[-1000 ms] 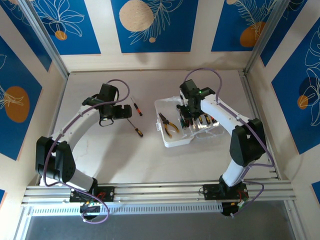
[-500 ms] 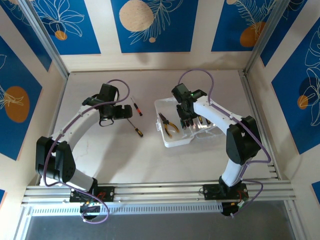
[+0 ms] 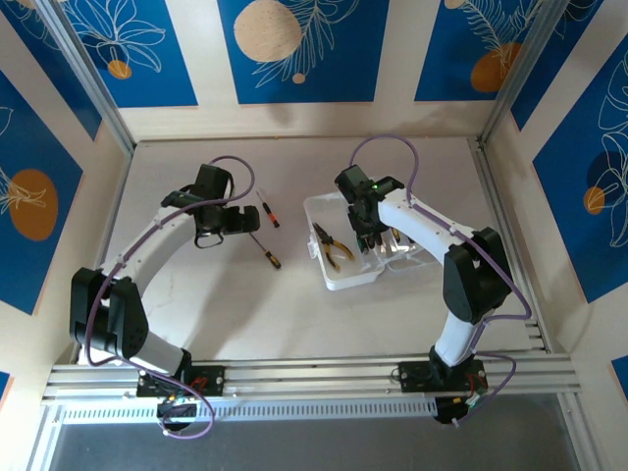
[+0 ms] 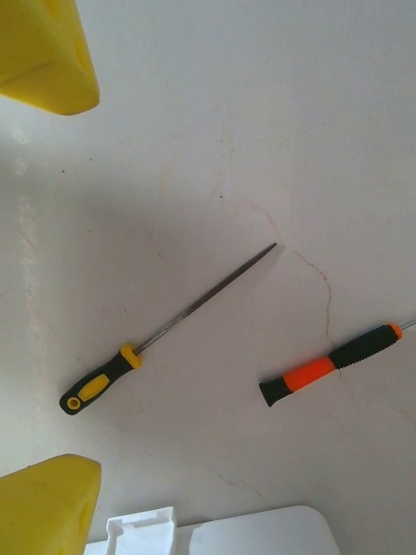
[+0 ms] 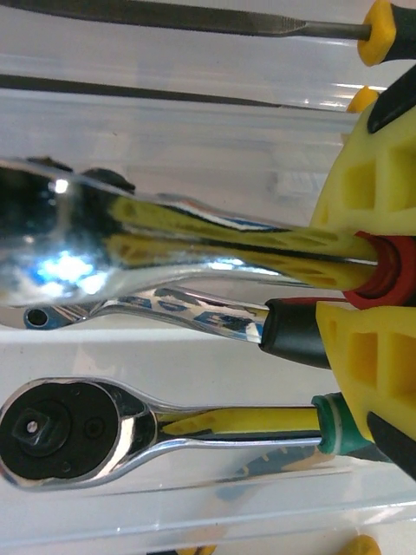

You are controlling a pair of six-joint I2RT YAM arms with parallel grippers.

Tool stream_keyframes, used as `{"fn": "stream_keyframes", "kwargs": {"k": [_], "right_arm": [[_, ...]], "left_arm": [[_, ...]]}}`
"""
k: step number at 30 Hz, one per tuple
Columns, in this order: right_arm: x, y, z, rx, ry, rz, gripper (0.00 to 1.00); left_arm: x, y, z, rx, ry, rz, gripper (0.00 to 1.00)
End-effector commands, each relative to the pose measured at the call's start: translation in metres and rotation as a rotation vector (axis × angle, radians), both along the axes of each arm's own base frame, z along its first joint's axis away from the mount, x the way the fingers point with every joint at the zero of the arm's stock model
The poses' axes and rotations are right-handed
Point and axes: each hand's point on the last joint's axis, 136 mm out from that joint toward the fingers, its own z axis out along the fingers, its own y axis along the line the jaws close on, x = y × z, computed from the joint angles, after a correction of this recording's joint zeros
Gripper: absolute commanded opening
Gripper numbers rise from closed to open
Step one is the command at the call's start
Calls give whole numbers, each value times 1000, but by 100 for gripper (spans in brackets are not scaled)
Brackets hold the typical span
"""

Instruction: Pack the tool kit

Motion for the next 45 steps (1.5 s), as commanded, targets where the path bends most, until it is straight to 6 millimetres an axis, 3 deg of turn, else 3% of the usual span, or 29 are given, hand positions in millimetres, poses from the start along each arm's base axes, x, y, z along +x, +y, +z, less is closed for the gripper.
{"fn": "stream_keyframes", "kwargs": {"k": [1,9,18,34,45], "right_arm": [[8,-6,21,-31,-64,-23,0],[7,29,36,167,-86,39,0],[10,42,11,224,-44,45,0],[10,11,-13,139,-29,-2,0],[12,-10,4,28,-74,-12,0]], "left_arm": [[-1,-2,1,-13,1,-14,100],[0,-3,2,-16,-3,-17,100],[0,-2,0,-13,3,-18,100],[-1,-2,0,-10,3,-19,100],[-2,-2,3,-12,-2,-20,100]]}}
